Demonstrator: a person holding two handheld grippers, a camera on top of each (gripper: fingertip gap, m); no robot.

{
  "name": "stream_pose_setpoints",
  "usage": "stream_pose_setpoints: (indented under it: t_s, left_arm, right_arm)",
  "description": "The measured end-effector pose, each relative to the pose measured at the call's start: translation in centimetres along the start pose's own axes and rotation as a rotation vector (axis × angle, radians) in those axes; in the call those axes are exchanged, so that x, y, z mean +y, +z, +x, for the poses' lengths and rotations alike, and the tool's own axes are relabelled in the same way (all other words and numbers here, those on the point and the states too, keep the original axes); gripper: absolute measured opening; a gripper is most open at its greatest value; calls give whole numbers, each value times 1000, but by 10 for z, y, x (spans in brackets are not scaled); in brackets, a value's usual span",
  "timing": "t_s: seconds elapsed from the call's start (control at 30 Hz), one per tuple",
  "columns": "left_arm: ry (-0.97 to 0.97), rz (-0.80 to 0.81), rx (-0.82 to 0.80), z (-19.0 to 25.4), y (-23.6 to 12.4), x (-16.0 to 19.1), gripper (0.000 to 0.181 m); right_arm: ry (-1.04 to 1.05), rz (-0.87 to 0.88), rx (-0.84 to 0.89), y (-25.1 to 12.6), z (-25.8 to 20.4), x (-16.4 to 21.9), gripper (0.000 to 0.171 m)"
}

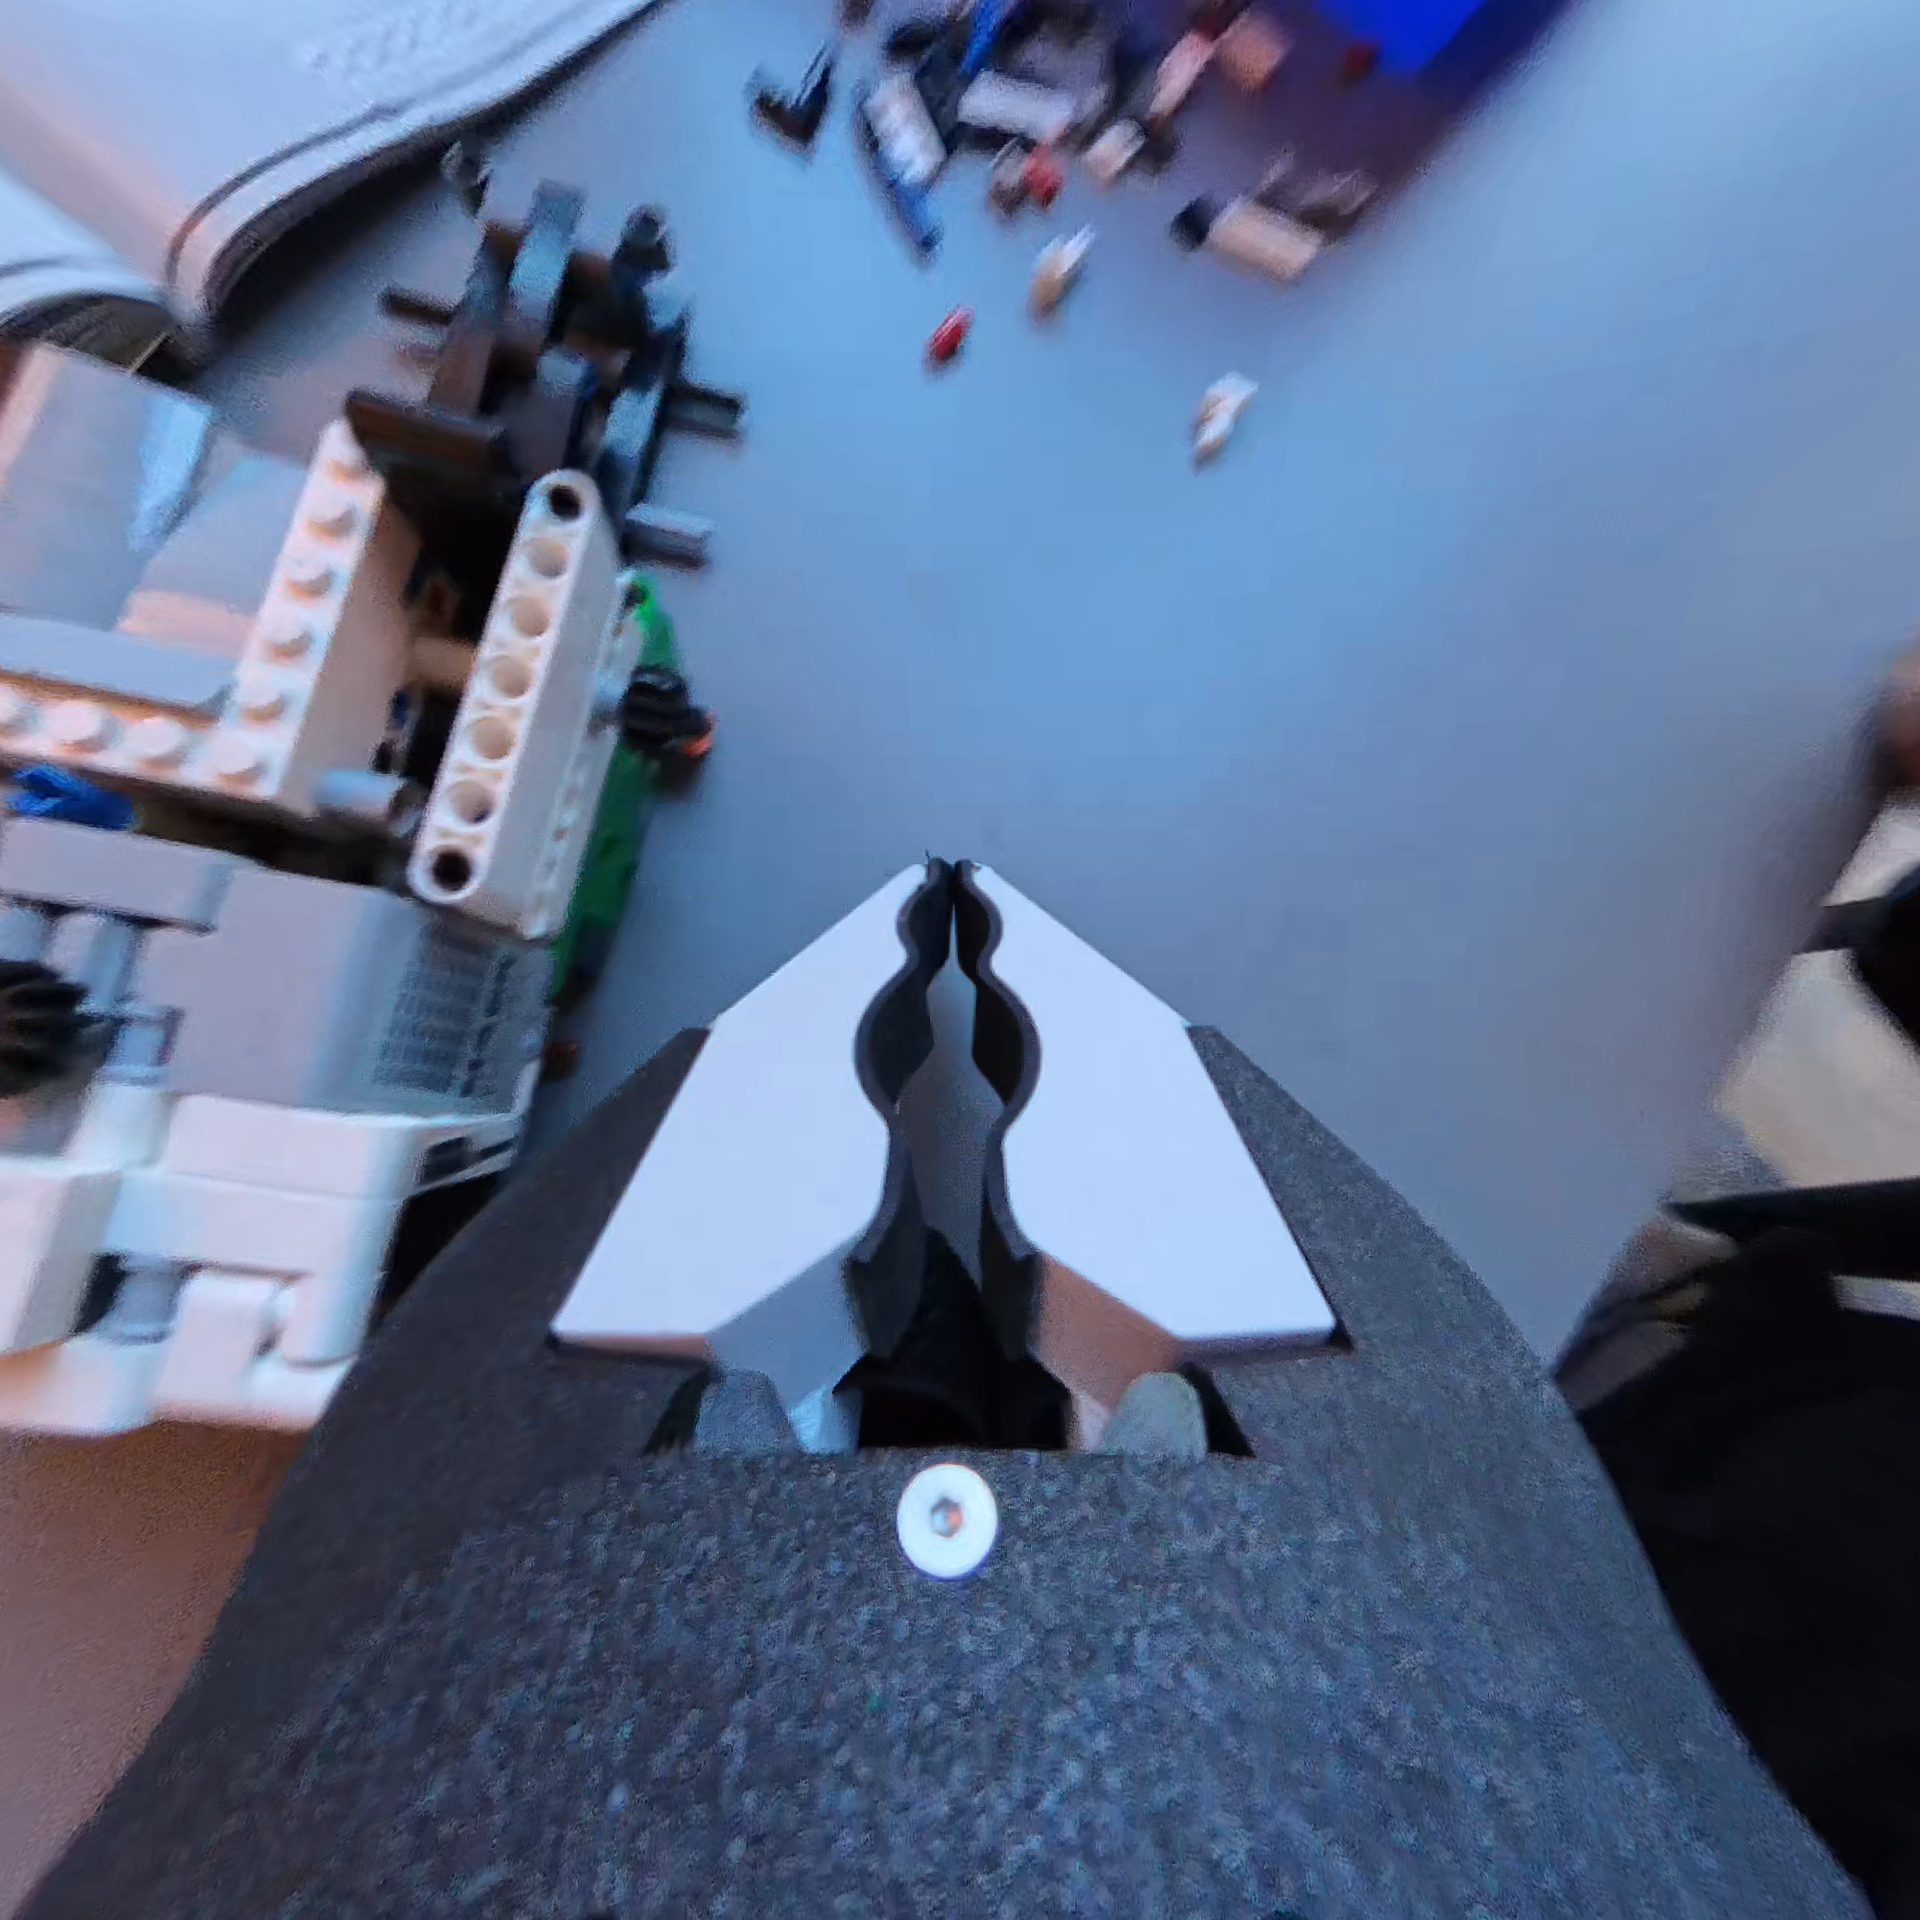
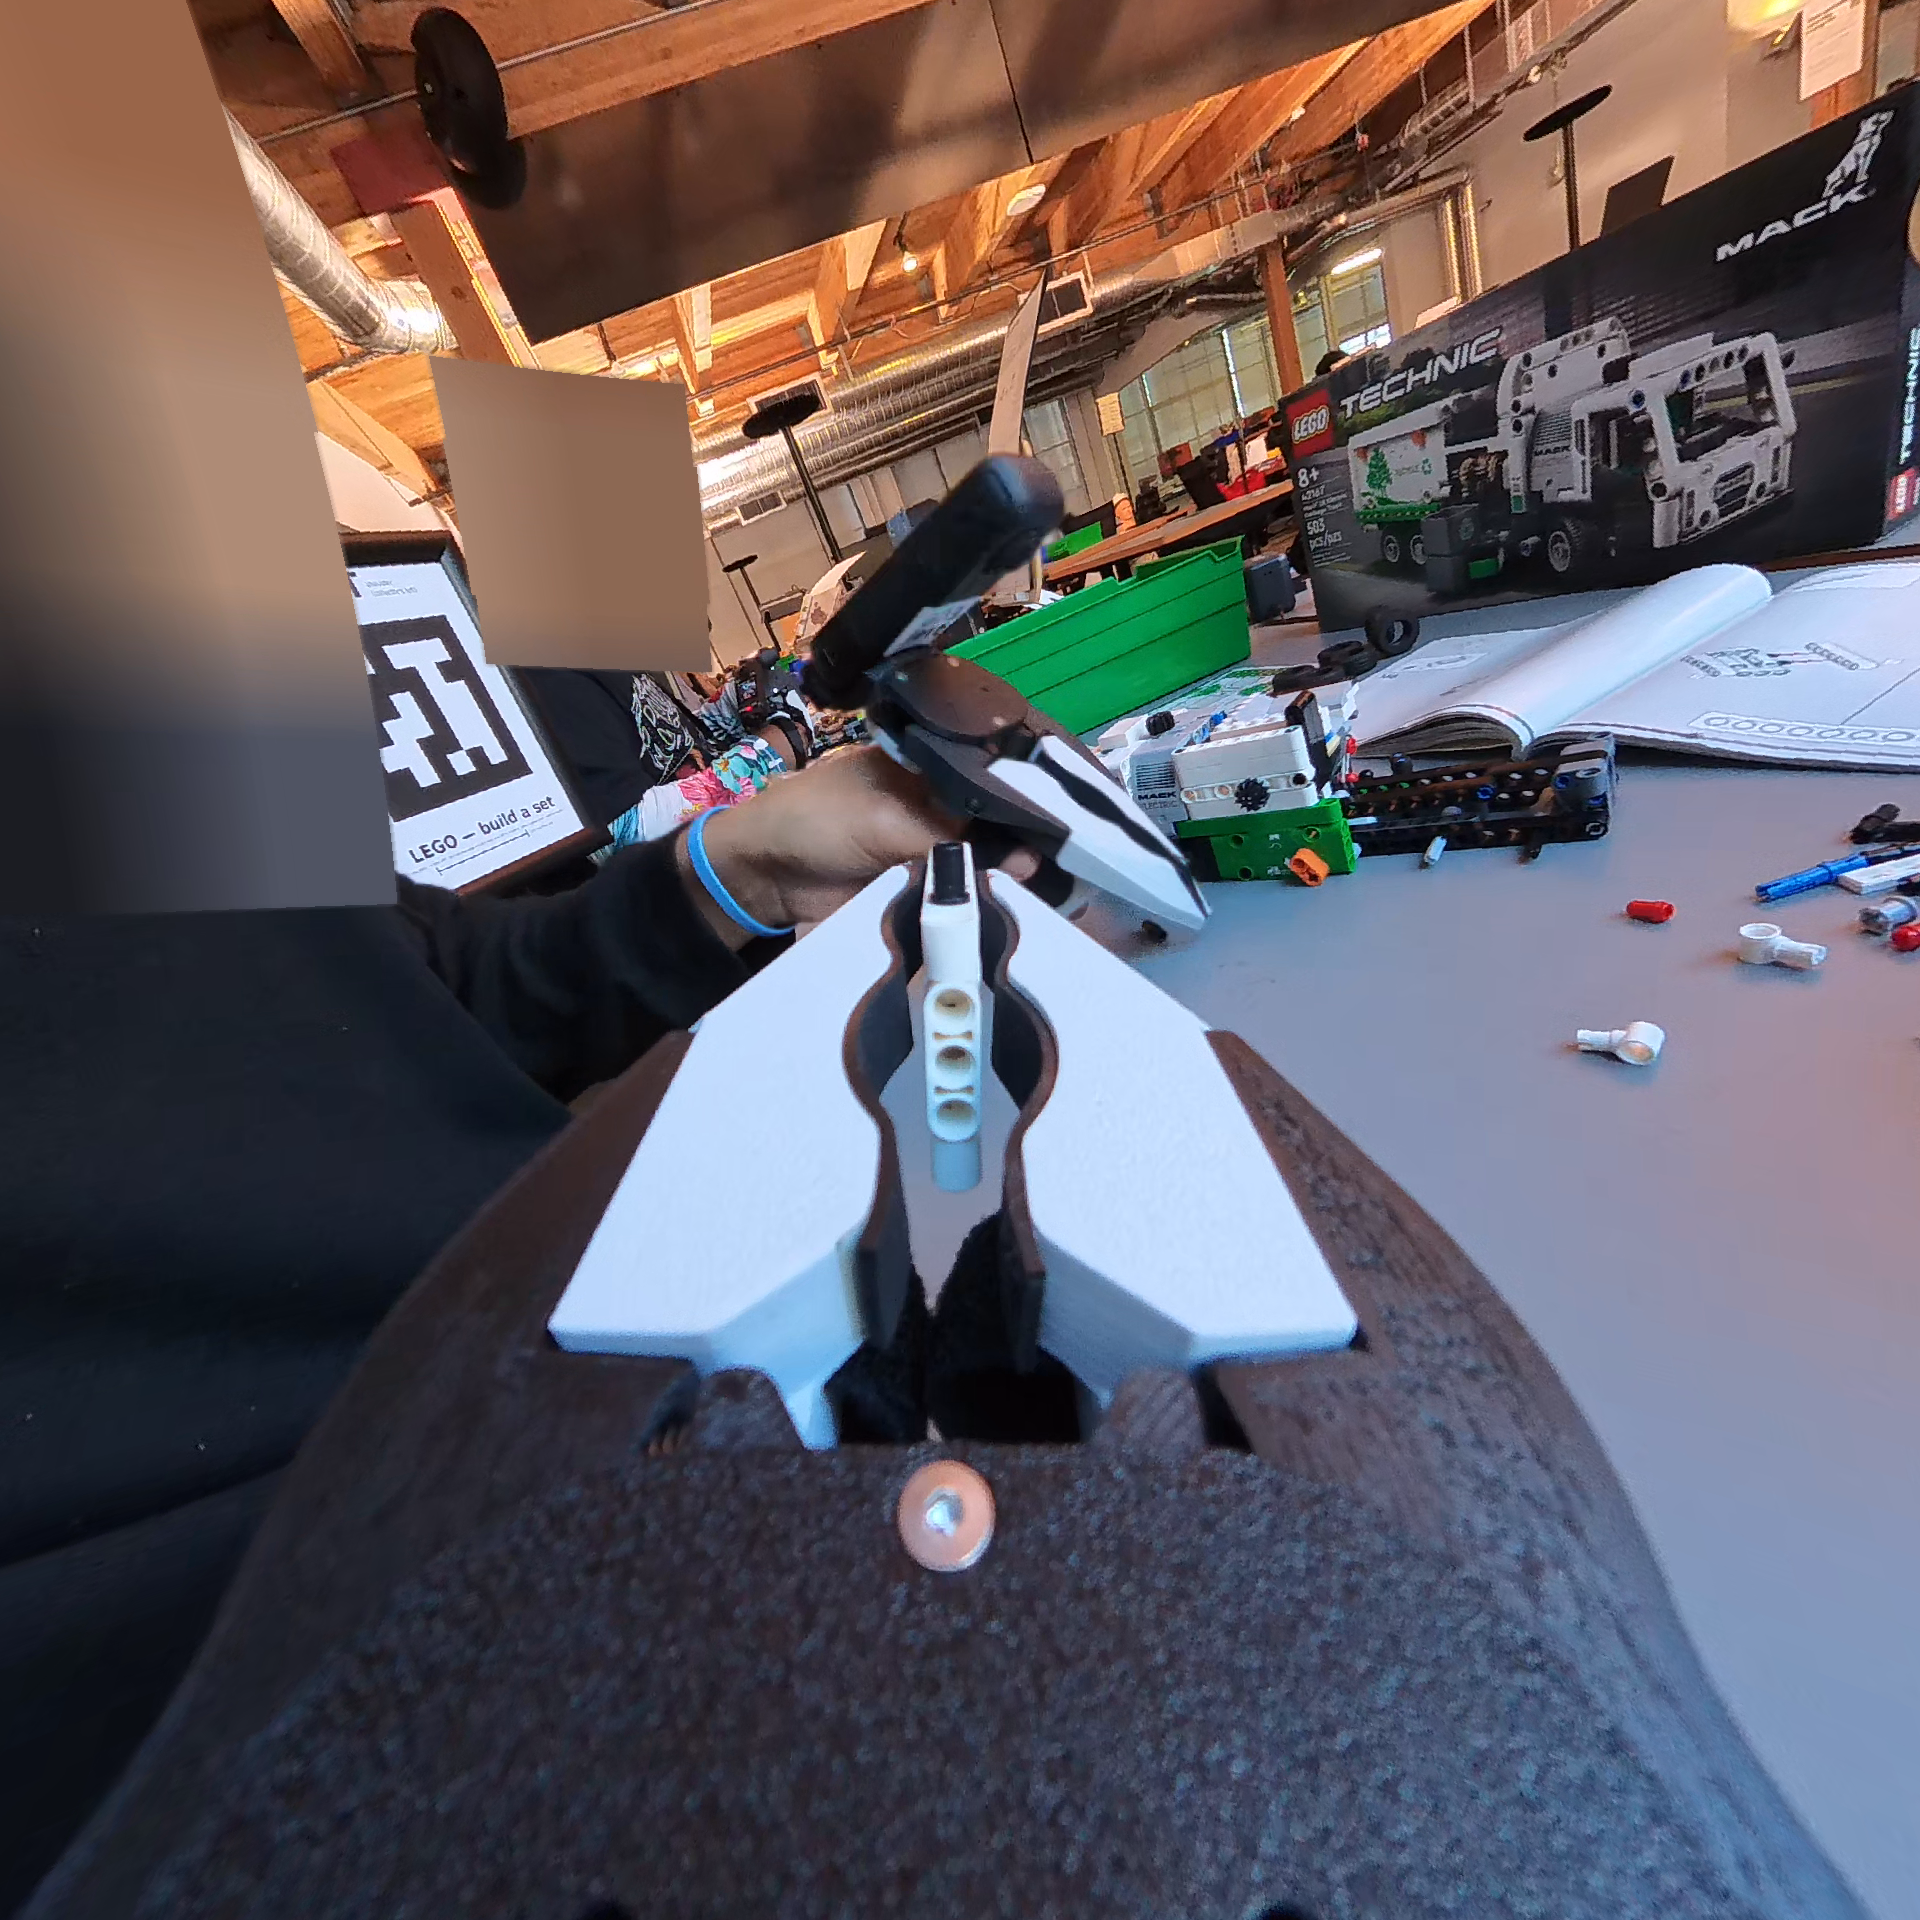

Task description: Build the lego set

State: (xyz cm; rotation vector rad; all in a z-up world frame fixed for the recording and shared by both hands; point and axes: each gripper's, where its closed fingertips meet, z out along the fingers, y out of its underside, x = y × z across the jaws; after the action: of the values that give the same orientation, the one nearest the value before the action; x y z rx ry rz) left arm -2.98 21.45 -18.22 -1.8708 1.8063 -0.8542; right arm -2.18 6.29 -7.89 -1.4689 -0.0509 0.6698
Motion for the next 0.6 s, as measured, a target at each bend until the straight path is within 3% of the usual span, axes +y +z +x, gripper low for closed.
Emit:
stream_pose_setpoints:
  t_s: [0.03, 0.17, 0.23, 0.37, 0.5, 0.6]
  left_arm:
    - [-24, 49, 50, 6, -2, -4, 0]
    - [-98, 153, 29, -5, -14, -6, 4]
    - [-24, 187, 37, -3, -25, -6, 7]
    - [259, 115, -96, -23, -34, 10, 14]
    - [281, 60, 17, -14, -31, 21, 19]
    - [330, 31, -11, -19, -25, 26, 18]
  right_arm:
    - [0, 0, 0, 0, 0, 0, 7]
    - [1, -1, 1, 0, 0, 0, 7]
    - [0, 0, 1, 0, 0, 0, 7]
    - [5, 1, -4, 0, 0, 0, 7]
    - [6, -2, -3, 0, 0, 0, 7]
    - [7, -1, -2, 0, 0, 0, 7]
